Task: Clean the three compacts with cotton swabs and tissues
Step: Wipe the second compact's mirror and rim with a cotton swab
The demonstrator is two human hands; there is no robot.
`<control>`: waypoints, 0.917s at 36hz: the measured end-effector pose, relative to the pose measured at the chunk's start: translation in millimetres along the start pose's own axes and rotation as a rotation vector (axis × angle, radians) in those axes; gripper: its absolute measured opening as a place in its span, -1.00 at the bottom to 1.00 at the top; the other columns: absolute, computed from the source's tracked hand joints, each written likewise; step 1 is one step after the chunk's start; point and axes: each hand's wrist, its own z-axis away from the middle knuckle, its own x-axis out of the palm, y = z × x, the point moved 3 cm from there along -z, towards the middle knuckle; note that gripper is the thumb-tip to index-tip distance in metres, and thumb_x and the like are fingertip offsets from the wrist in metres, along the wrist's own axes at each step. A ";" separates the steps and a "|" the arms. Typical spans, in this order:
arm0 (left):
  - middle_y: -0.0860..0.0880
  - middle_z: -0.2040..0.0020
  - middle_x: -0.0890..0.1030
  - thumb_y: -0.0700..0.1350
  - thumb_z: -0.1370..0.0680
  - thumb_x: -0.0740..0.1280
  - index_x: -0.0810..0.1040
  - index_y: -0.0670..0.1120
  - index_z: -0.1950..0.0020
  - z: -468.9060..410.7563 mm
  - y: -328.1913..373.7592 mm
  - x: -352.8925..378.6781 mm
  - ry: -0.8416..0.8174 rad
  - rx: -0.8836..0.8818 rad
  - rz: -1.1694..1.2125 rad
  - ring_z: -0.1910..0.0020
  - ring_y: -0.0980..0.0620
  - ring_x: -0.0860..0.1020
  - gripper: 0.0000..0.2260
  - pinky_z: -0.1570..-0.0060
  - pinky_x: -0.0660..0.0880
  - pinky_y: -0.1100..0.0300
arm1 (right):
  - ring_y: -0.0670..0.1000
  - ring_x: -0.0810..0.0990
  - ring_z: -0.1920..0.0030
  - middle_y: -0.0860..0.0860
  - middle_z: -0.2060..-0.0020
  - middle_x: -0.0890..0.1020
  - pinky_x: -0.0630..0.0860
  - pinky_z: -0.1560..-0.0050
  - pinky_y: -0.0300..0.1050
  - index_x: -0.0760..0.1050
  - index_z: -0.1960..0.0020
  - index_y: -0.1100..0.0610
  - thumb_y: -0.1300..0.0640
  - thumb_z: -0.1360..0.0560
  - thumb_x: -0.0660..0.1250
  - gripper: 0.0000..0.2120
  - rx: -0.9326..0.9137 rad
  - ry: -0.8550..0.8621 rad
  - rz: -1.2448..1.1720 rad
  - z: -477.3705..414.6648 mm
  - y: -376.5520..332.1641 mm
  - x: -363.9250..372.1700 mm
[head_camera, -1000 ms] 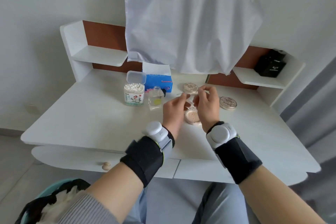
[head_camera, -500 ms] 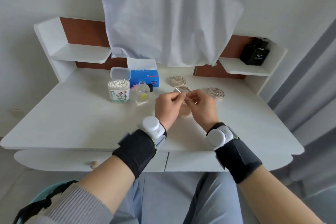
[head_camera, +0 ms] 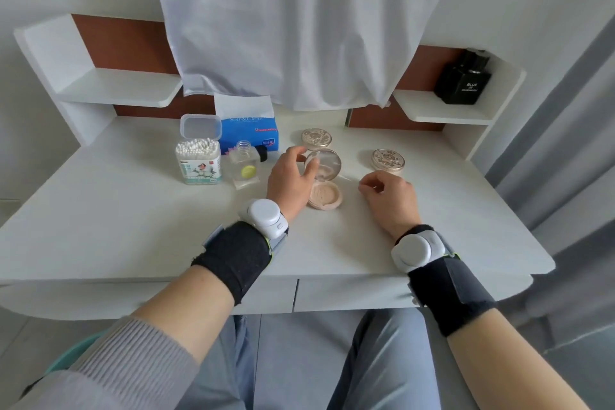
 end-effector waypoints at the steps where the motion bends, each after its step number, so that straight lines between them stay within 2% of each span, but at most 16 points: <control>1: -0.11 -0.10 0.60 -0.04 -0.59 0.29 0.51 -0.19 -0.22 -0.2 0.3 -1.3 0.000 0.009 -0.002 -0.06 -0.07 0.55 -0.71 -0.05 0.39 0.16 | -0.04 0.49 0.18 -0.09 0.24 0.57 0.34 0.10 -0.23 0.62 0.06 0.07 0.16 -0.48 0.36 -0.92 -0.009 -0.001 0.011 0.2 -1.1 0.0; 8: -0.06 0.07 0.61 -0.04 -0.60 0.27 0.53 -0.19 -0.02 7.4 -4.3 -6.0 0.027 0.007 0.047 0.09 0.01 0.53 -0.79 0.11 0.36 0.28 | -0.05 0.48 0.20 -0.10 0.26 0.57 0.28 0.16 -0.29 0.62 0.09 0.06 0.17 -0.46 0.36 -0.92 -0.023 -0.004 0.026 -2.0 2.5 1.0; 12: -0.03 0.08 0.58 0.00 -0.60 0.25 0.47 -0.13 0.00 8.3 -2.5 -9.6 0.009 -0.068 0.145 0.08 0.01 0.52 -0.80 0.02 0.43 0.16 | -0.05 0.48 0.19 -0.10 0.25 0.57 0.31 0.14 -0.29 0.62 0.08 0.07 0.17 -0.47 0.36 -0.92 -0.018 -0.016 0.008 -2.6 2.7 0.8; 17: 0.11 0.15 0.54 0.00 -0.61 0.22 0.49 -0.10 -0.01 -4.7 0.5 -4.0 -0.073 -0.138 0.314 0.05 0.06 0.51 -0.82 -0.04 0.42 0.17 | -0.07 0.47 0.22 -0.15 0.29 0.56 0.31 0.16 -0.32 0.62 0.09 0.06 0.17 -0.47 0.37 -0.93 -0.036 -0.067 -0.023 -6.8 2.3 -0.1; 19: 0.06 0.13 0.58 0.01 -0.61 0.22 0.56 -0.12 0.02 -12.5 -0.1 0.5 -0.104 -0.185 0.409 0.03 0.05 0.54 -0.77 -0.11 0.46 0.08 | -0.12 0.46 0.27 -0.20 0.32 0.54 0.31 0.23 -0.37 0.61 0.11 0.05 0.19 -0.47 0.37 -0.93 -0.063 -0.095 -0.039 -8.8 1.4 -0.3; 22: 0.03 0.08 0.66 0.09 -0.56 0.23 0.64 -0.04 0.10 -21.1 1.0 7.5 -0.178 -0.244 0.534 -0.01 0.05 0.60 -0.72 -0.14 0.49 0.04 | -0.19 0.45 0.30 -0.22 0.32 0.54 0.34 0.23 -0.49 0.60 0.12 0.04 0.21 -0.47 0.37 -0.91 -0.092 -0.128 -0.063 -11.8 0.7 -1.0; 29: -0.13 -0.02 0.68 0.05 -0.65 0.11 0.64 -0.18 -0.06 -31.3 3.6 13.4 -0.358 -0.223 0.577 -0.11 -0.03 0.60 -0.61 -0.20 0.48 0.09 | -0.10 0.46 0.27 -0.13 0.28 0.57 0.35 0.19 -0.48 0.61 0.12 0.07 0.23 -0.48 0.37 -0.92 -0.149 -0.173 -0.072 -19.0 -1.2 5.0; 33: -0.21 0.01 0.67 0.05 -0.65 0.10 0.61 -0.25 -0.08 -31.4 6.9 16.2 -0.416 -0.221 0.602 -0.01 -0.09 0.64 -0.57 -0.11 0.52 0.13 | -0.13 0.45 0.29 -0.11 0.28 0.57 0.35 0.20 -0.48 0.61 0.12 0.07 0.24 -0.48 0.37 -0.91 -0.173 -0.172 -0.069 -21.3 -2.3 4.8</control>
